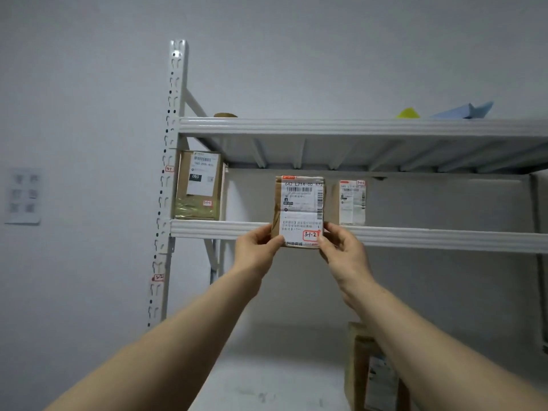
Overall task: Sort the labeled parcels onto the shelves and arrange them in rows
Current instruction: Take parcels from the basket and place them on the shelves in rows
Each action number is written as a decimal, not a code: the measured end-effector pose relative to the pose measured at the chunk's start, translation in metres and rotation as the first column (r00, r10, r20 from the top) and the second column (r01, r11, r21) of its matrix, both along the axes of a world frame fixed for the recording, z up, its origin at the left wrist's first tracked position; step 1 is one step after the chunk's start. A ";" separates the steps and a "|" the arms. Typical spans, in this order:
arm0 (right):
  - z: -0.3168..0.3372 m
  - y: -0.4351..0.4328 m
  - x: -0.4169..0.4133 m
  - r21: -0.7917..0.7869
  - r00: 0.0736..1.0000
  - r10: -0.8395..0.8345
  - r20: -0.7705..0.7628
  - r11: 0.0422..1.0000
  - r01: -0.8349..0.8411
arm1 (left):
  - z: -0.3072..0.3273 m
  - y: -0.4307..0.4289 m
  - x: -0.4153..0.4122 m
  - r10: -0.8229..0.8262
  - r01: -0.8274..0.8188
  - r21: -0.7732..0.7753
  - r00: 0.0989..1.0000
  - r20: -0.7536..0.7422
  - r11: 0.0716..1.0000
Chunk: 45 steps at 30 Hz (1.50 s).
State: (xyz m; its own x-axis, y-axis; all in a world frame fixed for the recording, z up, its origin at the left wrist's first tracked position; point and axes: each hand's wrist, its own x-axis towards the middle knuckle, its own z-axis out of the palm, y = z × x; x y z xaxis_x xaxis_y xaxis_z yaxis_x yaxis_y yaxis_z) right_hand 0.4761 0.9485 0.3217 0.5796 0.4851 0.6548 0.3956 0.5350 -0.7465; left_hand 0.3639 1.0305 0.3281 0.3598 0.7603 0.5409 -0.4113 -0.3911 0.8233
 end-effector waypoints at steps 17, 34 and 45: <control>0.042 0.112 0.081 -0.006 0.991 0.028 0.131 1.000 -0.027 | 0.045 0.106 0.075 0.117 -0.116 0.055 0.993 -0.004 0.992; 0.071 0.200 0.062 -0.311 0.725 -0.161 0.670 0.826 0.471 | 0.045 0.198 0.057 0.749 -0.517 0.590 0.615 -0.247 0.620; 0.089 0.264 0.053 -0.352 0.731 -0.234 0.641 0.757 0.551 | 0.038 0.232 0.024 0.842 -0.520 0.721 0.514 -0.163 0.458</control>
State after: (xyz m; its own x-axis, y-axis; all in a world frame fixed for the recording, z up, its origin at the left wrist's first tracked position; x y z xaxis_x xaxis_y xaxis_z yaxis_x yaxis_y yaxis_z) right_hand 0.5296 1.2123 0.4110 0.4267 0.6315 0.6474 0.8848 -0.1433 -0.4434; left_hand 0.3876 1.2630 0.3656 0.1583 0.4963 0.8536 0.5532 -0.7606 0.3397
